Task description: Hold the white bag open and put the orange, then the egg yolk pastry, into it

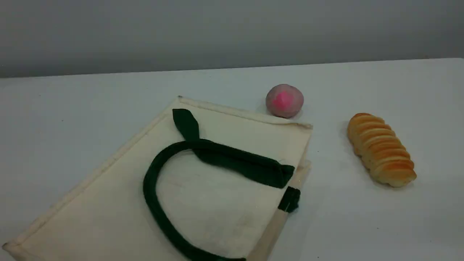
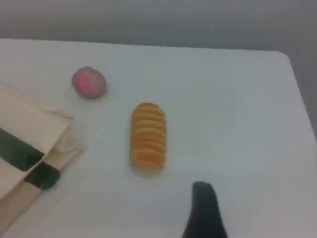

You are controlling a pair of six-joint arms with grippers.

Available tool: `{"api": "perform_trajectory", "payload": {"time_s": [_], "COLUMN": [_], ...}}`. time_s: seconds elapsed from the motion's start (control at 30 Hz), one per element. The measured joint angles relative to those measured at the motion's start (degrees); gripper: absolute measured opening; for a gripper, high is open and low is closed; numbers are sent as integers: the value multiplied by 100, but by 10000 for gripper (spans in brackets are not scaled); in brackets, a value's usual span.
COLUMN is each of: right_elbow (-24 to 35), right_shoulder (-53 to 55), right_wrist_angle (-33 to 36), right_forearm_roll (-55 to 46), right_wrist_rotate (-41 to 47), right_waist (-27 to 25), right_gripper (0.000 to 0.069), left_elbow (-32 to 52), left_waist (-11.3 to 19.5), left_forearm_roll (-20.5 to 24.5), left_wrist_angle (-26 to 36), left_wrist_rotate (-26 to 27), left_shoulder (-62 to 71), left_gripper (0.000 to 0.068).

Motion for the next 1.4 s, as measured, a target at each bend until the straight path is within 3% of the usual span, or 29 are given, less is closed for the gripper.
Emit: {"api": "perform_trajectory", "payload": {"time_s": [0.2, 0.5, 1.4], "right_elbow": [0, 0, 0], "right_shoulder": [11, 11, 11], "right_wrist_angle": [0, 0, 0], "right_forearm_roll": [11, 11, 11], "right_wrist_rotate": [0, 0, 0], "right_waist": [5, 5, 25], "right_gripper": [459, 459, 459], "left_elbow": [0, 0, -5], "left_waist": [650, 643, 638], "left_forearm_roll": [12, 7, 1], "left_wrist_angle": [0, 6, 23], "left_wrist_rotate": [11, 11, 14], "left_shoulder": [-99, -741, -728], "left_gripper": [401, 401, 401]}}
